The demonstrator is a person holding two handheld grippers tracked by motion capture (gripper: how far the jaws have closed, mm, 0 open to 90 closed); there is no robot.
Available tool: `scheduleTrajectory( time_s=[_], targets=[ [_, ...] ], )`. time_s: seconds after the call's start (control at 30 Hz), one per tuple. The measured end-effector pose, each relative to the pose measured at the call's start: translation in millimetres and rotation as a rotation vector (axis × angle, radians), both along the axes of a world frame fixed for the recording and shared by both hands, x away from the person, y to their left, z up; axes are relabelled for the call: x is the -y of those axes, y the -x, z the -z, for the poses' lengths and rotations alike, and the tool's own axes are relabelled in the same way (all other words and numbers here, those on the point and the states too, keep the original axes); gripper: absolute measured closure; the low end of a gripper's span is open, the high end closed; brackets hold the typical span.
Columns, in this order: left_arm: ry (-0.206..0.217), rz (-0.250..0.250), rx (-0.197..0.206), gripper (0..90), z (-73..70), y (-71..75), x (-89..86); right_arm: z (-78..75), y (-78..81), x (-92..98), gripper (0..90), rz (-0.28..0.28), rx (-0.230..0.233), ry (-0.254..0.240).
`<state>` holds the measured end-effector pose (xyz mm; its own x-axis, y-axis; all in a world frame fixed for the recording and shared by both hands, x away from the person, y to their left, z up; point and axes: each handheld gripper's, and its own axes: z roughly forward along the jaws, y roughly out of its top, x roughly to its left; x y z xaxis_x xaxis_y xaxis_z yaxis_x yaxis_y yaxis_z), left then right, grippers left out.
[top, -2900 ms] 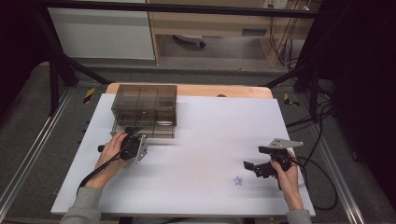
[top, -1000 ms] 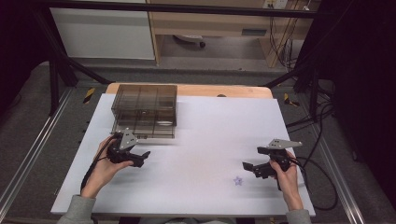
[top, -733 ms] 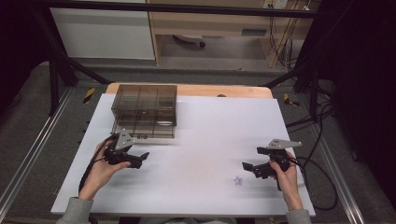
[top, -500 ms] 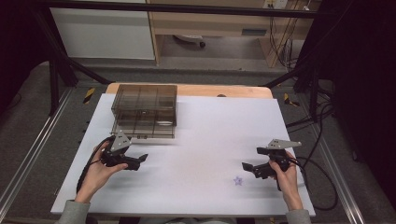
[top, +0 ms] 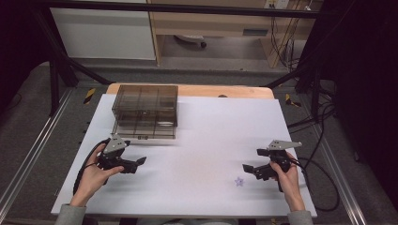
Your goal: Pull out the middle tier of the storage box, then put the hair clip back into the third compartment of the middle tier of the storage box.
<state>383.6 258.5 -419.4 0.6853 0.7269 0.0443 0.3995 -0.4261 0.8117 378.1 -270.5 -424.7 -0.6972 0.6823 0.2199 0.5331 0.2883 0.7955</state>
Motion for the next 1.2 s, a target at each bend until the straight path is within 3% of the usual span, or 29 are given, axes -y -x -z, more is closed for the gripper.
scheduleTrajectory(
  time_s=[0.4, 0.73, 1.2],
  targets=[
    [0.014, -0.001, -0.010, 8.4, 2.0, 4.4, -6.6, 1.4, 4.9, -6.9, 0.5, -0.033, -0.022, 0.012],
    [0.018, -0.002, -0.015, 8.5, 5.1, 7.6, -12.9, 3.0, 9.1, -10.7, 0.5, -0.025, -0.042, 0.027],
    [0.020, 0.000, -0.021, 8.4, 6.6, 7.8, -15.3, 6.7, 14.1, -21.7, 0.6, -0.014, -0.078, 0.089]
  ],
)
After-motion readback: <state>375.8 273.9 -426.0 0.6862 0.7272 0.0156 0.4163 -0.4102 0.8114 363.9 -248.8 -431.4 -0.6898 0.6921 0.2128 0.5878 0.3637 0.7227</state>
